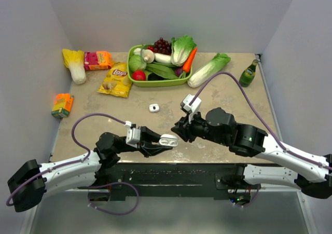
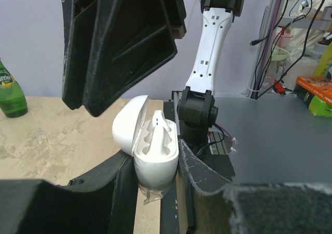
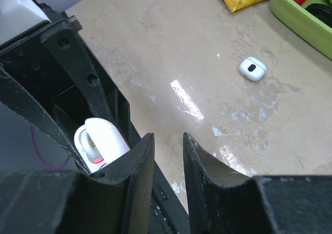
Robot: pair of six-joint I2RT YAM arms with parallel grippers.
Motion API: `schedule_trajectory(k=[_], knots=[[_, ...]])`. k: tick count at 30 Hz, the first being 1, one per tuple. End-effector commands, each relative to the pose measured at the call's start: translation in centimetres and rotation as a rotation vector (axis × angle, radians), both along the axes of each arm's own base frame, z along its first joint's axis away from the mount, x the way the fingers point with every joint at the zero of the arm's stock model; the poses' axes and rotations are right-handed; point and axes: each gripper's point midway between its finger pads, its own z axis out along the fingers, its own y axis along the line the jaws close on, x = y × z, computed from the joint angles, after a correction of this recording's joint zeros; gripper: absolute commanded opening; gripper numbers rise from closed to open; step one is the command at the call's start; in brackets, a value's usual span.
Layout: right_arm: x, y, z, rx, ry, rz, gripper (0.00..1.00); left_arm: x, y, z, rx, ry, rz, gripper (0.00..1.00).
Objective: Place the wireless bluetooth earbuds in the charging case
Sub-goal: Close the charging case with the earbuds at the center of the board, then place the charging case with the earbuds at the center of the board.
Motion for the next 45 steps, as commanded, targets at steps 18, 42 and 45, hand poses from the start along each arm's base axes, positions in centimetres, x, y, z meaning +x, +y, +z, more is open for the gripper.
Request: schedule_trajectory(k=[18, 42, 45], knots=[[-0.1, -1.6, 2.2, 0.112, -0.049, -0.035, 0.40, 0.7, 0.5, 1.2, -0.063, -0.011, 0.056, 0.00], [4.9, -6.9, -4.2, 0.129, 0.009, -0.538, 0.58, 21.7, -5.3, -23.3, 0.530, 0.909, 0.663, 0.22], [4.9, -7.2, -4.3, 0.124, 0.000, -0.543, 0.58, 21.7, -4.4, -24.3, 0.560, 0.917, 0.702, 0.37]])
